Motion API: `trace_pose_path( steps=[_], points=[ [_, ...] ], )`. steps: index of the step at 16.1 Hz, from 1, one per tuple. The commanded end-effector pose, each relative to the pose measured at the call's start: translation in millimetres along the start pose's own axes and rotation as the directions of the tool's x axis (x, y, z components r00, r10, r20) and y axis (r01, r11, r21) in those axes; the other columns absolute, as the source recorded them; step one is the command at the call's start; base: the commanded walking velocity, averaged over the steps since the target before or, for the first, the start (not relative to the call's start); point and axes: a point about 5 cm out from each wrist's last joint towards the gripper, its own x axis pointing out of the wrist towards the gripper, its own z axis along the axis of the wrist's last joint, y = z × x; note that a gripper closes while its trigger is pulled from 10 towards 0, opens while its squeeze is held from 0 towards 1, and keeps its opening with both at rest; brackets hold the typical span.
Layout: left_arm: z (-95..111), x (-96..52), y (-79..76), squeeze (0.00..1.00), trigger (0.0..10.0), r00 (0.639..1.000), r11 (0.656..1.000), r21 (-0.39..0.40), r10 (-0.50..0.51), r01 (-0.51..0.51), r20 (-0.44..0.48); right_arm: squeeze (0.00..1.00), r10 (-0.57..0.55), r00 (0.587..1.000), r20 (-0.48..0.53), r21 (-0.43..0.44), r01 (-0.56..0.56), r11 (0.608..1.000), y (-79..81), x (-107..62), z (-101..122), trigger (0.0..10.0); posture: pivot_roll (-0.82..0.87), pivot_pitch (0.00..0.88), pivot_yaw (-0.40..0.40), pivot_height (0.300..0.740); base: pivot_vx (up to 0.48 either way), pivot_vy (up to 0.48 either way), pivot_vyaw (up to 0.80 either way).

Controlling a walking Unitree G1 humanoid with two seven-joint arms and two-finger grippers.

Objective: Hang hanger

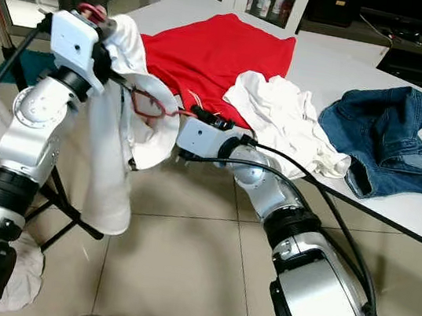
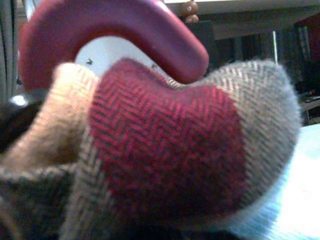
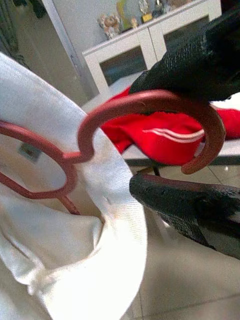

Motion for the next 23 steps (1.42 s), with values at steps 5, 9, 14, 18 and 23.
trace_pose_path(
  steps=[5, 9, 14, 18, 23],
  points=[
    [5.8, 0.9, -3.9, 0.0, 10.0, 1.0, 1.0, 0.013, -0.025, 0.025, 0.019, 0.31, 0.014, 1.0, -0.022, 0.034, -0.014, 0.999, -1.8, -0.4, -3.3, 0.0, 0.11, 0.0, -0.055, 0.74, 0.0, 0.0, 0.0],
    [7.7, 1.0, -3.5, 0.0, 10.0, 0.999, 1.0, 0.013, -0.023, 0.023, 0.027, 0.18, 0.046, 0.999, -0.026, 0.046, -0.045, 0.998, 2.6, -3.0, -6.8, 0.0, 0.11, 0.0, -0.055, 0.74, 0.0, 0.0, 0.0],
    [8.7, 2.0, -4.1, 0.0, 10.0, 0.999, 1.0, 0.016, -0.025, 0.024, 0.03, 0.17, 0.012, 1.0, -0.016, 0.053, -0.011, 0.999, -3.0, -4.3, -6.2, 0.0, 0.11, 0.0, -0.055, 0.74, 0.0, 0.0, 0.0],
    [7.0, 2.2, -4.4, 0.0, 10.0, 0.999, 1.0, 0.02, -0.024, 0.023, 0.022, 0.16, -0.027, 0.999, -0.018, 0.015, 0.027, 1.0, -8.5, -3.6, -4.0, 0.0, 0.1, 0.0, -0.049, 0.74, 0.0, 0.0, 0.0],
    [-15.5, 8.8, -40.0, 0.0, 10.0, 0.989, 0.994, -0.051, -0.106, 0.101, -0.104, 0.1, -0.066, 0.996, 0.055, 0.025, 0.065, 0.998, -20.8, 6.2, 22.3, 0.0, 0.1, 0.0, -0.042, 0.74, 0.0, 0.0, 0.0]
  ],
)
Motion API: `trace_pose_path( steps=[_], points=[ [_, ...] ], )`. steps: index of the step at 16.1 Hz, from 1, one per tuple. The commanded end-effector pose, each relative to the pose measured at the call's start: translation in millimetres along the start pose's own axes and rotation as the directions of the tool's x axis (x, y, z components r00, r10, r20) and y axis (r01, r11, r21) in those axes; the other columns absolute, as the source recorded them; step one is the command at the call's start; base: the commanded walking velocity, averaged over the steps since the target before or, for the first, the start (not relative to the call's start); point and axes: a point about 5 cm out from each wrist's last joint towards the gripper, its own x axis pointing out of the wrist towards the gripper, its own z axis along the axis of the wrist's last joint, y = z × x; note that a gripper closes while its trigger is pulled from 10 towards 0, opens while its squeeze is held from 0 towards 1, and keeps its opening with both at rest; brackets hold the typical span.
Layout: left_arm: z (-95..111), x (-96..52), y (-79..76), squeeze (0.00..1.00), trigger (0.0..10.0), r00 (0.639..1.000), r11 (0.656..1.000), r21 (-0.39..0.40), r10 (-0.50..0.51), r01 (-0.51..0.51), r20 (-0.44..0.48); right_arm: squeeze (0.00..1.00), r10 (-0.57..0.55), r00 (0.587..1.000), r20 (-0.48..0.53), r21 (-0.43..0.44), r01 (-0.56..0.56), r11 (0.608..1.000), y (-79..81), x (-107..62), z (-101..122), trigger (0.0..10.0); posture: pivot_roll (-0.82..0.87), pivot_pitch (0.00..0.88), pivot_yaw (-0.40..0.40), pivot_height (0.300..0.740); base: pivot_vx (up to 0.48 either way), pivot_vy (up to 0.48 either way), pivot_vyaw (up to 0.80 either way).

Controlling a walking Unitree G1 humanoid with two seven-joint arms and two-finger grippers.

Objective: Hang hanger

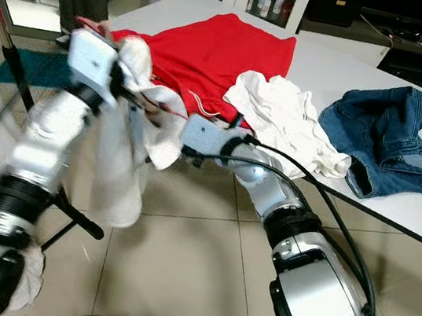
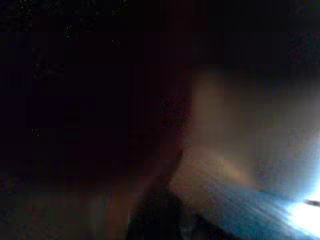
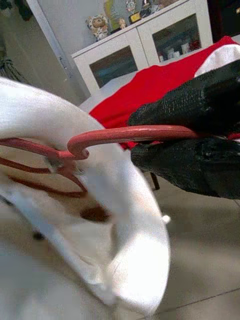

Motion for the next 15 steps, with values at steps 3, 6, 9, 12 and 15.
trace_pose_path(
  steps=[3, 6, 9, 12, 15],
  points=[
    [-1.3, 7.3, -16.7, 0.0, 10.0, 0.997, 0.998, -0.003, -0.062, 0.062, -0.038, 0.06, -0.022, 0.995, 0.094, -0.026, 0.025, 0.999, -12.3, 4.1, 24.3, 0.0, 0.09, 0.0, -0.038, 0.74, 0.0, 0.0, 0.0],
    [-3.4, 6.7, -15.5, 0.0, 10.0, 0.997, 0.999, -0.014, -0.053, 0.052, -0.048, 0.06, 0.024, 0.996, 0.09, -0.06, -0.018, 0.998, -4.5, 1.8, 25.6, 0.0, 0.09, 0.0, -0.039, 0.74, 0.0, 0.0, 0.0],
    [0.7, 8.0, -25.0, 0.0, 10.0, 0.996, 0.996, -0.023, -0.086, 0.085, -0.023, 0.06, 0.056, 0.994, 0.089, -0.064, -0.051, 0.997, 8.8, 6.5, 31.1, 0.0, 0.09, 0.0, -0.043, 0.74, 0.0, 0.0, 0.0],
    [-5.7, 3.8, -33.5, 0.0, 10.0, 0.993, 0.993, -0.037, -0.109, 0.108, -0.039, 0.07, -0.094, 0.99, 0.102, 0.095, 0.084, 0.992, -11.6, 11.3, 43.7, 0.0, 0.09, 0.0, -0.044, 0.74, 0.0, 0.0, 0.0],
    [-12.5, -1.4, -37.6, 0.0, 10.0, 0.991, 0.992, -0.044, -0.117, 0.115, -0.059, 0.07, -0.161, 0.981, 0.105, 0.139, 0.146, 0.979, -26.2, 10.5, 48.1, 0.0, 0.09, 0.0, -0.044, 0.74, 0.0, 0.0, 0.0]
  ],
)
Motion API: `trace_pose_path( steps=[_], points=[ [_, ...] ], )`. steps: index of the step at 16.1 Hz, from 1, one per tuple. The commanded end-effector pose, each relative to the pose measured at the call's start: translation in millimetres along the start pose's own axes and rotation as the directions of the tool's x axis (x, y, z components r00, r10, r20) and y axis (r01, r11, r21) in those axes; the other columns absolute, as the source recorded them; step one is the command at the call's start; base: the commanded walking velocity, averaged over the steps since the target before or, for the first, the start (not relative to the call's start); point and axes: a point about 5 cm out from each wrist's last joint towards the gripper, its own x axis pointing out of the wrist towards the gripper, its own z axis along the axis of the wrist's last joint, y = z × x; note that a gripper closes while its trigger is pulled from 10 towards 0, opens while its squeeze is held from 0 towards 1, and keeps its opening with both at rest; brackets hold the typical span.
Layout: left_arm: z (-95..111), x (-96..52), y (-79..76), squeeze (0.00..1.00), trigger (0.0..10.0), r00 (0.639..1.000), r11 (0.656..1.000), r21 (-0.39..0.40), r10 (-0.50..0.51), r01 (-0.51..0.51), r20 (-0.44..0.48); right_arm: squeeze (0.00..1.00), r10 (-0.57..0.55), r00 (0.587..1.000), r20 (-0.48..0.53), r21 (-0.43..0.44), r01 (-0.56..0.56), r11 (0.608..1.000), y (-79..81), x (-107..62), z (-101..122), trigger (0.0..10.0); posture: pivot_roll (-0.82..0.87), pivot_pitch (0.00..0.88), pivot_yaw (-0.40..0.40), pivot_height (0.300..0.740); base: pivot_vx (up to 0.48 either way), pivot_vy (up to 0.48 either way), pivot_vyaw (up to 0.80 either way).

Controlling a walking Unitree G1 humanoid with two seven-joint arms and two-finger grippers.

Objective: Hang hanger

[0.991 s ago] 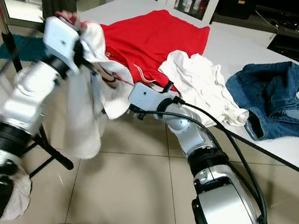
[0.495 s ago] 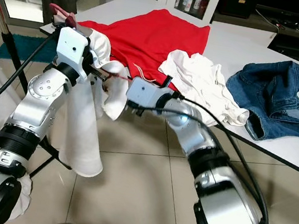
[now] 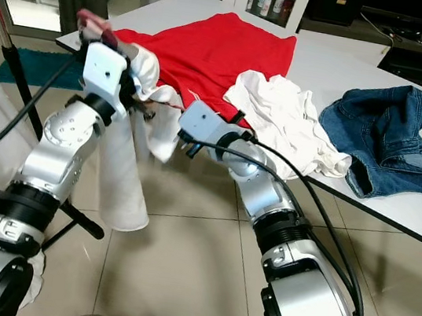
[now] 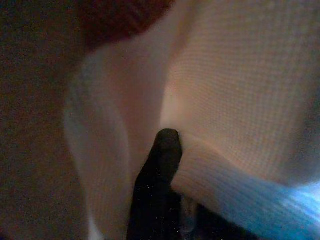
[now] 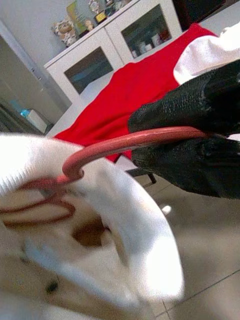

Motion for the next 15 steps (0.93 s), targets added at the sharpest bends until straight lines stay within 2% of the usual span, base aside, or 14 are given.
trace_pose_path(
  steps=[1, 4, 6, 8, 12, 13, 15],
  points=[
    [-5.1, 1.4, -23.4, 0.0, 10.0, 0.995, 0.995, -0.005, -0.097, 0.097, -0.03, 0.07, -0.061, 0.986, 0.156, -0.032, 0.066, 0.997, -19.9, 6.4, 42.9, 0.0, 0.09, 0.0, -0.047, 0.74, 0.0, 0.0, 0.0],
    [12.2, 4.4, -17.3, 0.0, 10.0, 0.996, 0.996, 0.015, -0.089, 0.089, 0.028, 0.07, 0.017, 0.994, 0.106, -0.063, -0.01, 0.998, -6.2, 5.9, 35.4, 0.0, 0.09, 0.0, -0.05, 0.74, 0.0, 0.0, 0.0],
    [24.5, 4.9, -16.8, 0.0, 10.0, 0.99, 0.991, 0.052, -0.128, 0.125, 0.064, 0.07, 0.042, 0.995, 0.086, -0.067, -0.036, 0.997, -2.9, 5.6, 33.5, 0.0, 0.09, 0.0, -0.05, 0.74, 0.0, 0.0, 0.0],
    [34.4, 1.0, -20.5, 0.0, 10.0, 0.972, 0.967, 0.148, -0.222, 0.209, 0.077, 0.06, 0.032, 0.995, 0.097, -0.038, -0.028, 0.999, -12.5, 3.2, 40.9, 0.0, 0.09, 0.0, -0.05, 0.74, 0.0, 0.0, 0.0],
    [46.5, -3.6, -9.0, 0.0, 10.0, 0.97, 0.956, 0.226, -0.215, 0.186, 0.111, 0.06, 0.029, 0.991, 0.127, -0.011, -0.028, 1.0, -28.2, -2.4, 55.5, 0.0, 0.09, 0.0, -0.05, 0.74, 0.0, 0.0, 0.0],
    [46.7, -4.6, -5.1, 0.0, 10.0, 0.973, 0.96, 0.223, -0.2, 0.17, 0.118, 0.06, 0.032, 0.991, 0.127, -0.008, -0.031, 0.999, -28.2, -2.5, 55.2, 0.0, 0.09, 0.0, -0.051, 0.74, 0.0, 0.0, 0.0],
    [42.7, -6.9, 3.8, 0.0, 10.0, 0.983, 0.98, 0.163, -0.139, 0.118, 0.12, 0.06, 0.06, 0.992, 0.111, 0.004, -0.061, 0.998, -16.7, -2.2, 45.8, 0.0, 0.09, 0.0, -0.053, 0.74, 0.0, 0.0, 0.0]
  ],
)
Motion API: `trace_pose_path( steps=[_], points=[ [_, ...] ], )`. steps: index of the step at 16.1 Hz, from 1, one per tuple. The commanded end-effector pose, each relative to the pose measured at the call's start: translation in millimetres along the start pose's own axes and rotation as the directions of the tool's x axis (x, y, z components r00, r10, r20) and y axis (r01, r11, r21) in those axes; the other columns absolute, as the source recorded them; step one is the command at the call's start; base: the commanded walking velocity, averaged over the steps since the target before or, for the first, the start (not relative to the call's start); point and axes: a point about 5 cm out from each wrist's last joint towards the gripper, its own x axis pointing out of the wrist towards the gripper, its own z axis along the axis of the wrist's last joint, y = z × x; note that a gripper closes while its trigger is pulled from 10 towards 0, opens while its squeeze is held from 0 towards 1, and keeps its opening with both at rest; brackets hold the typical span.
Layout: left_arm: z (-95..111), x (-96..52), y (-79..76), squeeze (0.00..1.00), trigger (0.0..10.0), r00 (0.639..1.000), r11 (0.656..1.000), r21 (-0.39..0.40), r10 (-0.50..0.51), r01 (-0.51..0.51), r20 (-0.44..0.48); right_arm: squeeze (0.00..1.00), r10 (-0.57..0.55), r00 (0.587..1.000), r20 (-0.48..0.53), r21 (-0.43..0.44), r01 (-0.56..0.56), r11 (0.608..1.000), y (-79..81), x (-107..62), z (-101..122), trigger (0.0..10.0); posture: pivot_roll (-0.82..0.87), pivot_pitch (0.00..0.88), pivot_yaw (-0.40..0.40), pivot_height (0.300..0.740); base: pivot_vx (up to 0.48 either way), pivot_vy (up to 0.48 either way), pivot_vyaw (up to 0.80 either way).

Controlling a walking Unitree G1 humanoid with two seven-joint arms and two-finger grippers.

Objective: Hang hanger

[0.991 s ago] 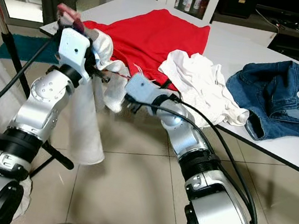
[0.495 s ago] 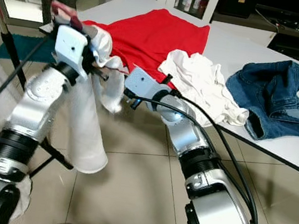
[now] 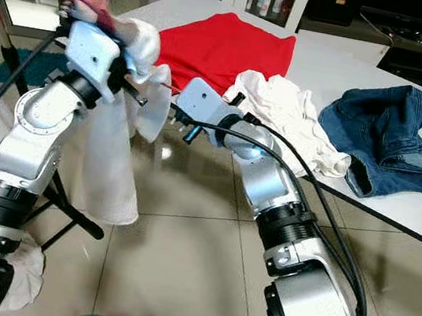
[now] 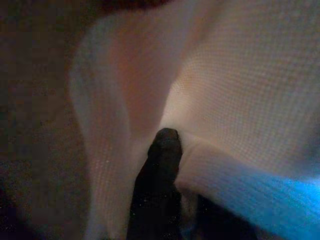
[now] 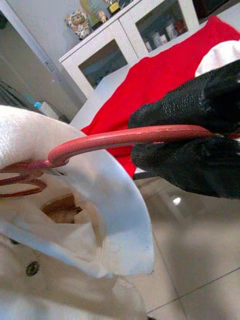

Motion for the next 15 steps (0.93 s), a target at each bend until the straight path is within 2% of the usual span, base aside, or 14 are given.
trace_pose_path(
  steps=[1, 2, 4, 7, 8, 10, 13, 15],
  points=[
    [-6.5, -1.2, -6.5, 0.0, 10.0, 1.0, 0.999, -0.052, -0.009, 0.008, -0.025, 0.06, 0.025, 0.999, 0.046, -0.006, -0.025, 1.0, 6.5, 1.3, 7.1, 0.0, 0.09, 0.0, -0.052, 0.74, 0.0, 0.0, 0.0],
    [-13.1, -7.9, 3.7, 0.0, 10.0, 0.996, 0.992, -0.104, 0.072, -0.078, -0.058, 0.06, 0.064, 0.998, -0.006, 0.007, -0.064, 0.998, 21.2, -0.4, -9.5, 0.0, 0.09, 0.0, -0.052, 0.74, 0.0, 0.0, 0.0],
    [-18.3, -16.7, 16.3, 0.0, 10.0, 0.984, 0.967, -0.185, 0.16, -0.173, -0.084, 0.07, 0.107, 0.992, -0.067, 0.001, -0.107, 0.994, 34.7, -4.6, -28.2, 0.0, 0.09, 0.0, -0.05, 0.74, 0.0, 0.0, 0.0],
    [-25.2, -37.1, 31.8, 0.0, 10.0, 0.967, 0.914, -0.318, 0.228, -0.252, -0.112, 0.06, 0.129, 0.986, -0.106, -0.016, -0.131, 0.991, 41.5, -8.8, -38.1, 0.0, 0.09, 0.0, -0.044, 0.74, 0.0, 0.0, 0.0],
    [-27.1, -43.5, 35.5, 0.0, 10.0, 0.963, 0.906, -0.328, 0.241, -0.268, -0.123, 0.07, 0.13, 0.984, -0.122, -0.029, -0.135, 0.99, 40.9, -9.5, -40.1, 0.0, 0.08, 0.0, -0.043, 0.74, 0.0, 0.0, 0.0],
    [-27.5, -48.5, 37.9, 0.0, 10.0, 0.962, 0.904, -0.331, 0.242, -0.272, -0.127, 0.07, 0.134, 0.981, -0.144, -0.044, -0.141, 0.989, 40.0, -10.4, -43.8, 0.0, 0.09, 0.0, -0.044, 0.74, 0.0, 0.0, 0.0],
    [-26.2, -54.9, 28.4, 0.0, 10.0, 0.983, 0.93, -0.329, 0.128, -0.165, -0.13, 0.06, 0.179, 0.961, -0.211, -0.07, -0.197, 0.978, 40.6, -13.2, -53.1, 0.0, 0.1, 0.0, -0.053, 0.74, 0.0, 0.0, 0.0],
    [-31.6, -57.8, 20.1, 0.0, 10.0, 0.985, 0.932, -0.341, 0.071, -0.122, -0.159, 0.06, 0.208, 0.949, -0.237, -0.088, -0.235, 0.968, 41.8, -14.6, -56.2, 0.0, 0.09, 0.0, -0.056, 0.74, 0.0, 0.0, 0.0]
  ],
)
